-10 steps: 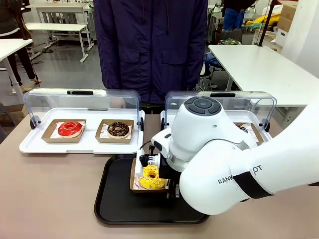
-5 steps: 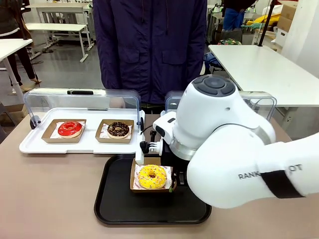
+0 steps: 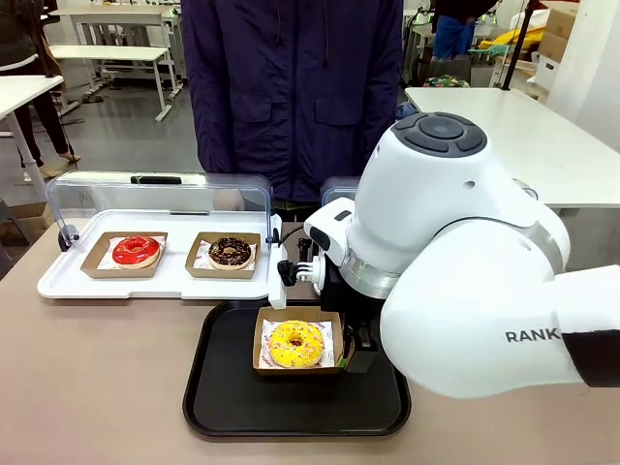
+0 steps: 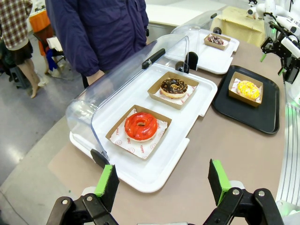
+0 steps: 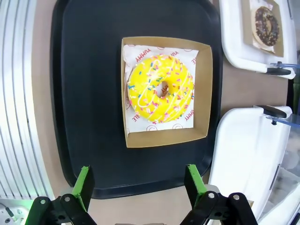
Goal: Move the third donut from the left to the tray.
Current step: Pick up the Paper togo box containing the Donut indicated by the person and place it on the Handle tray.
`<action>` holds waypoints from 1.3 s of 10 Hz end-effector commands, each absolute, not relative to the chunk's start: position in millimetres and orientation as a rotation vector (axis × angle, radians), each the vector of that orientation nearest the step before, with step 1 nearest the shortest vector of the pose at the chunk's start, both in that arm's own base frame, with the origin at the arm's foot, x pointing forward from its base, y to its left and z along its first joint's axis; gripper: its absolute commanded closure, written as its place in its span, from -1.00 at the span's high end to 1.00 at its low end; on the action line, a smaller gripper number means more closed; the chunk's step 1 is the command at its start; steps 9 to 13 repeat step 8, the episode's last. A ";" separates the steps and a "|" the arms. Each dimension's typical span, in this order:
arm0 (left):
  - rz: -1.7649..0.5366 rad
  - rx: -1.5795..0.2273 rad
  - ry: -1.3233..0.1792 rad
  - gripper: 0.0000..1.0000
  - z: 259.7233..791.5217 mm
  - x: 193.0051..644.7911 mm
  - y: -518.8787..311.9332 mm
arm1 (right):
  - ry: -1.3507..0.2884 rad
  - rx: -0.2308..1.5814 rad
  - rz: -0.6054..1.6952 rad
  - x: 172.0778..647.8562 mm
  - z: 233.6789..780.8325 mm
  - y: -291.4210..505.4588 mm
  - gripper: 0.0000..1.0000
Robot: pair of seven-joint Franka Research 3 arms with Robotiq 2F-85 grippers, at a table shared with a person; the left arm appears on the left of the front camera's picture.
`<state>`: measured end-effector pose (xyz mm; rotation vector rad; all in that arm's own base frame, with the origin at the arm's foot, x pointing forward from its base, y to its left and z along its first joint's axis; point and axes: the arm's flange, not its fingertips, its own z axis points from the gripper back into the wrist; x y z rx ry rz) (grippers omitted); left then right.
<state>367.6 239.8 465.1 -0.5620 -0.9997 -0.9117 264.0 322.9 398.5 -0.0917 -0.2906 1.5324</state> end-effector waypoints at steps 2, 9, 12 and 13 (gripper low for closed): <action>-0.926 -0.563 -0.997 1.00 466.2 366.2 239.5 | -0.288 -0.096 1.519 265.4 393.7 324.1 1.00; -0.926 -0.563 -0.997 1.00 466.2 366.2 239.5 | -0.288 -0.096 1.519 265.4 393.7 324.1 1.00; -0.926 -0.563 -0.997 1.00 466.2 366.2 239.5 | -0.288 -0.096 1.519 265.4 393.7 324.1 1.00; -0.926 -0.563 -0.997 1.00 466.2 366.2 239.5 | -0.288 -0.096 1.519 265.4 393.7 324.1 1.00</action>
